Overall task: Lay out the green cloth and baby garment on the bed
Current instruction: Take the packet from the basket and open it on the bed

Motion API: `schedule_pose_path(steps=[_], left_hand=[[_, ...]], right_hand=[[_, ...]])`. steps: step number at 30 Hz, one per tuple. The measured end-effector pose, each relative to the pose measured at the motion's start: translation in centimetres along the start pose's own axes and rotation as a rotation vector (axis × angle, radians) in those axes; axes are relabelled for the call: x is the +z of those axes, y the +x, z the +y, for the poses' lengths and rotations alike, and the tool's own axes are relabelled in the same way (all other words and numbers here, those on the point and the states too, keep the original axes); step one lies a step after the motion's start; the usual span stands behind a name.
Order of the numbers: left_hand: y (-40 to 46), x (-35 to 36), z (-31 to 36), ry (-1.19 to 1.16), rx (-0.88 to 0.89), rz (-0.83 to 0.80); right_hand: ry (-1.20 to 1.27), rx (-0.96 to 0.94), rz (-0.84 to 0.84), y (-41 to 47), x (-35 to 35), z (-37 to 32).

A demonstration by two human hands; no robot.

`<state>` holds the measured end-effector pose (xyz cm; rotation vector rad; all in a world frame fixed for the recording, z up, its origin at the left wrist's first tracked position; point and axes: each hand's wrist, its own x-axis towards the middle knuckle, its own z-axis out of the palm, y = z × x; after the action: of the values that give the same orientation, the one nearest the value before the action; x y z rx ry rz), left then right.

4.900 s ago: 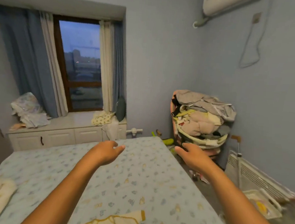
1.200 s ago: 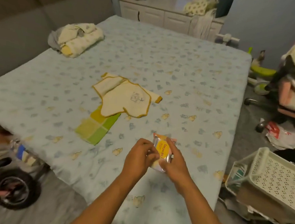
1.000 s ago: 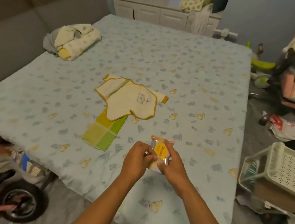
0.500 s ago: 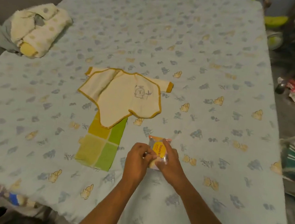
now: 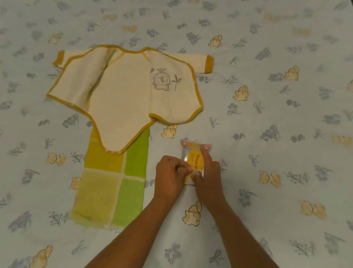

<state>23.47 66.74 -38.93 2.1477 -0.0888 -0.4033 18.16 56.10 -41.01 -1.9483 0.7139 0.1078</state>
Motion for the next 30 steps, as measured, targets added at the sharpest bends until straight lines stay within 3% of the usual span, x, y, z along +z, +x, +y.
schedule_pose_path(steps=[9, 17, 21, 25, 27, 30], left_hand=[[3.9, -1.3, 2.1, 0.023, 0.033, -0.032], [7.5, -0.9, 4.0, 0.027, -0.083, -0.094], [8.0, -0.5, 3.8, 0.144, -0.12, -0.118], [7.6, -0.6, 3.5, 0.092, -0.127, -0.075], [7.1, -1.2, 3.4, 0.003, -0.103, -0.011], [5.1, -2.0, 2.9, 0.037, 0.084, 0.066]], right_hand=[[0.013, -0.053, -0.014, 0.7, -0.4, -0.2], [0.056, 0.011, -0.038, 1.0, -0.7, -0.6], [0.108, -0.113, -0.062, 0.4, -1.6, -0.8], [-0.023, -0.096, -0.075, 0.2, -2.2, -0.7], [-0.023, -0.066, -0.089, 0.4, -2.3, -0.7], [0.0, -0.021, -0.102, 0.6, -2.4, -1.0]])
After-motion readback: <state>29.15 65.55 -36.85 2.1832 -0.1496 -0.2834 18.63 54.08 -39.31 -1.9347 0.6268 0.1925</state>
